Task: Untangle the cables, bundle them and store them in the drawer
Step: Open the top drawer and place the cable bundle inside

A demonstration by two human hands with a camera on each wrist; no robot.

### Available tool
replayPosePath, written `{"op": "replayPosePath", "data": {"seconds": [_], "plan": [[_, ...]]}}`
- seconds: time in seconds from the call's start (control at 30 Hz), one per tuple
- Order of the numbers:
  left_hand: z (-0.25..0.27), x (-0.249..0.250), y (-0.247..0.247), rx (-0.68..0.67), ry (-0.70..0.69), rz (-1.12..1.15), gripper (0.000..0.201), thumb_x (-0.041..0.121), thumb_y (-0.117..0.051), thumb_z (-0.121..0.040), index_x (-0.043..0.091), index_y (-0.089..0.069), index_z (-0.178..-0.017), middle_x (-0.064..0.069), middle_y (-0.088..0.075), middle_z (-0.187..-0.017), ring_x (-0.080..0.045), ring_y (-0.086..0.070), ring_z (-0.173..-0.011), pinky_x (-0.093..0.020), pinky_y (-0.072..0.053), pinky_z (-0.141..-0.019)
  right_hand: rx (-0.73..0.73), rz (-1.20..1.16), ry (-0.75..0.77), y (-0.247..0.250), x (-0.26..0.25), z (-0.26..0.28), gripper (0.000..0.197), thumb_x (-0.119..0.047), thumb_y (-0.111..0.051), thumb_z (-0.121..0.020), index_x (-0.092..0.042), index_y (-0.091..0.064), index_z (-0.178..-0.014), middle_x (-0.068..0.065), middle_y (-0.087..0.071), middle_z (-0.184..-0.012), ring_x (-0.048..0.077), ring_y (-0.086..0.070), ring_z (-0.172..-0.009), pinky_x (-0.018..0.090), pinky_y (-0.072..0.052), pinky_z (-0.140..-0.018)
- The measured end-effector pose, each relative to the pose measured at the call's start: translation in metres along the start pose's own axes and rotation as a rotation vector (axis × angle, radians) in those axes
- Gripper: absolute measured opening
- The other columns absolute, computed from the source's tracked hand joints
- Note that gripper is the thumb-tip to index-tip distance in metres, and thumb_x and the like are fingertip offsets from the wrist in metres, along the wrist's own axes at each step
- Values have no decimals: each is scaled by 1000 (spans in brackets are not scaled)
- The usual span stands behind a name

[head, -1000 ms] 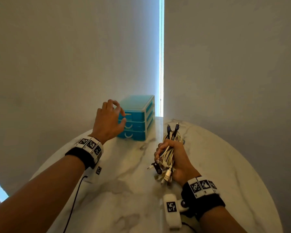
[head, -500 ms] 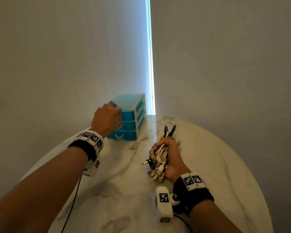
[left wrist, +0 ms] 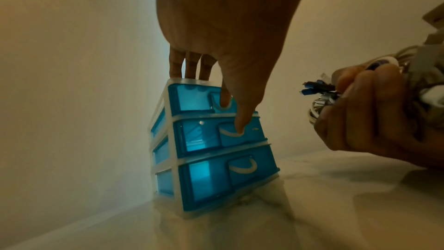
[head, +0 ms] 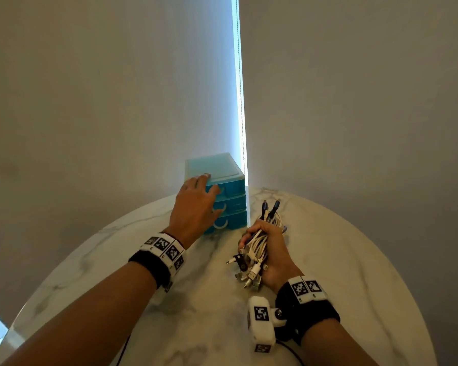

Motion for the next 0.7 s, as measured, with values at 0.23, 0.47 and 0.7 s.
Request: {"op": "replayPosePath", "data": {"seconds": [0.23,0.47,0.7], "plan": [[0,-1,4,14,101,221,48,56,-68,-97,17,-68,-126,-7,-38,-166,-31,-39,-148,-46,-49,-111,-48,-60,11,0,1,-4,15,-9,-57,-85,-9,-57,-71,24,-65,-95,23,-62,-58,31,-56,-52],[9,-1,36,-54,96,386,40,65,-61,-97,28,-77,-96,1,-36,-167,-27,-50,-141,-46,-55,-106,-99,-200,32,5,-2,-8,12,-14,-61,-82,-10,-64,-72,19,-63,-96,21,-60,-62,32,-50,-70],[74,20,84,-69,34,422,47,74,-47,-96,38,-78,-91,14,-47,-160,-16,-41,-145,-43,-55,-102,-78,-185,17,7,-2,-9,10,-18,-57,-89,-10,-64,-89,8,-64,-77,21,-64,-64,31,-49,-65]]}}
Point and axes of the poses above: each hand's wrist, its own z-axis away from the middle knuckle, its own y-axis out of the back of the hand, x = y × z, the point moved 7 cm from there along -z, towards the middle knuckle
